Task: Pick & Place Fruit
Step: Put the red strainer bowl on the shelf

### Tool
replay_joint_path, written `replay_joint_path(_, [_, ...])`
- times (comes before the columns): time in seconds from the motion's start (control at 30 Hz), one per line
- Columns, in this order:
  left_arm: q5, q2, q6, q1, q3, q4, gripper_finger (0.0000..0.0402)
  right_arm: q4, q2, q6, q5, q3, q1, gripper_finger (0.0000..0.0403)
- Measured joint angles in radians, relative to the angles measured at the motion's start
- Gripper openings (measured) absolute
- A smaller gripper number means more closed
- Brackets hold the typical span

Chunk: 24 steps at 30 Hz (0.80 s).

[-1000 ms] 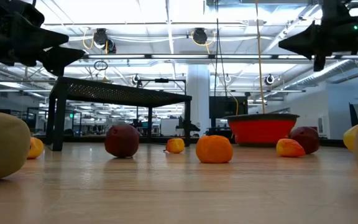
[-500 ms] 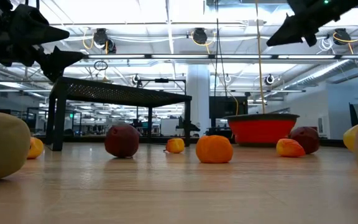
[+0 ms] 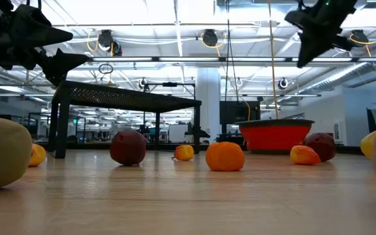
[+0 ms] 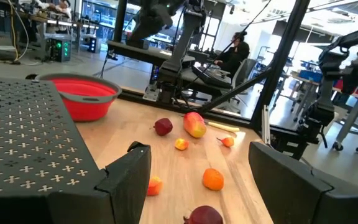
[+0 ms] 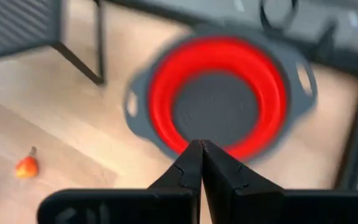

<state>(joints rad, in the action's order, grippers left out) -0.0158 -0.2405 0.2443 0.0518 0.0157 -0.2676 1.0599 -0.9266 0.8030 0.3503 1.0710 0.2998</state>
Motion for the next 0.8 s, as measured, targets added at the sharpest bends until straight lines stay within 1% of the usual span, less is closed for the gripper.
replay_joint_path(0.13, [0.000,0.000,0.000,0.000,0.000,0.000,0.0271,0.080,-0.023,0.100,-0.098,-0.012,0.057,0.0004])
replay_joint_path(0.2, [0.000,0.000,0.000,0.000,0.000,0.000,0.0271,0.083,-0.032,0.124,-0.144,-0.027,0.081,0.0004])
replay_joint_path(0.27, [0.000,0.000,0.000,0.000,0.000,0.000,0.0271,0.076,-0.039,0.123,-0.167,-0.036,0.099,0.0004])
replay_joint_path(0.5, [0.000,0.000,0.000,0.000,0.000,-0.005,0.0271,0.046,-0.050,0.049,-0.169,-0.039,0.182,0.0005])
replay_joint_path(0.7, [0.000,0.000,-0.002,0.000,0.000,-0.049,0.0271,0.044,-0.050,-0.003,-0.172,-0.039,0.262,0.0005])
replay_joint_path(0.8, [0.000,0.000,-0.004,0.000,0.000,-0.066,0.0271,0.044,-0.050,-0.021,-0.172,-0.039,0.293,0.0013])
